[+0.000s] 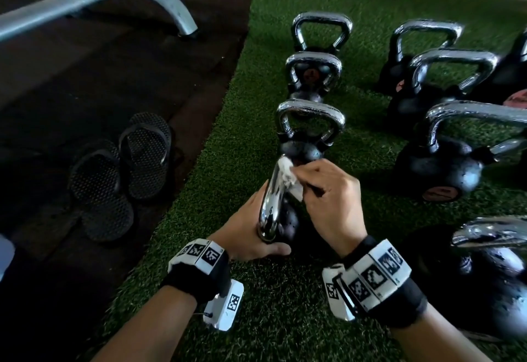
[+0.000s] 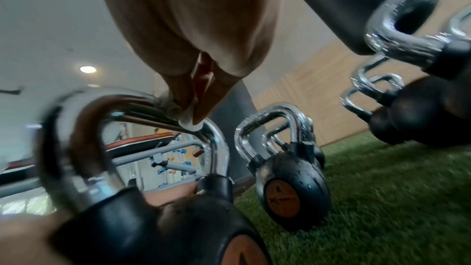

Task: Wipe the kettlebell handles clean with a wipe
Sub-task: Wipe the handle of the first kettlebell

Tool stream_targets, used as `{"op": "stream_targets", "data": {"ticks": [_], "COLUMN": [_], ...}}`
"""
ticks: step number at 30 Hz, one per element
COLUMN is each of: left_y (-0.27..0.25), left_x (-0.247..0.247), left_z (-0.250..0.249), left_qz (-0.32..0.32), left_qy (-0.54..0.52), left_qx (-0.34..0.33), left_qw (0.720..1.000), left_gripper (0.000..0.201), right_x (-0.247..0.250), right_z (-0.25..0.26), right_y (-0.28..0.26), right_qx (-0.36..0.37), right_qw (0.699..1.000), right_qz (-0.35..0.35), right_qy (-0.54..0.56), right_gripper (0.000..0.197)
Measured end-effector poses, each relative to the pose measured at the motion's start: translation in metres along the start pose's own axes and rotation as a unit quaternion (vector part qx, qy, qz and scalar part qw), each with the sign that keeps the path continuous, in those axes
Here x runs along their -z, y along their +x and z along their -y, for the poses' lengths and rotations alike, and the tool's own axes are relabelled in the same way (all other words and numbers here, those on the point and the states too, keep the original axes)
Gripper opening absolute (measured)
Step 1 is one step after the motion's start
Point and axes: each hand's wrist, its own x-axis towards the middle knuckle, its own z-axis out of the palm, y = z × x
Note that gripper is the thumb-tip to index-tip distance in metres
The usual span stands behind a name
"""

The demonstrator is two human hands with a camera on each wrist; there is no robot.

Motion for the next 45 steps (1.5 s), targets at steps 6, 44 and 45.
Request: {"op": "stream_targets", "data": {"ticks": [6, 44, 45], "left_y": [0.006, -0.008, -0.008], "left_x": [0.001, -0.004, -0.005], "left_z": [0.002, -0.008, -0.007], "left_qz": [0.014, 0.017, 0.018], "left_qy": [0.028, 0.015, 0.029], "left_qx": [-0.019, 0.011, 0.002], "left_qw": [0.999, 1.000, 0.999], "left_gripper": [0.067, 0.125, 0.123], "right_x": [0.010, 0.011, 0.011], "right_z": [0.013, -0.007, -0.008], "right_y": [-0.008, -0.011, -0.014], "right_qx": [-0.123, -0.159, -0.180], "right_qw": [0.980, 0.872, 0.862], "right_qz": [0.106, 0.410, 0.409], "right_qy": [0.113, 0.215, 0.239], "right_gripper": [0.028, 0.013, 0.018]}}
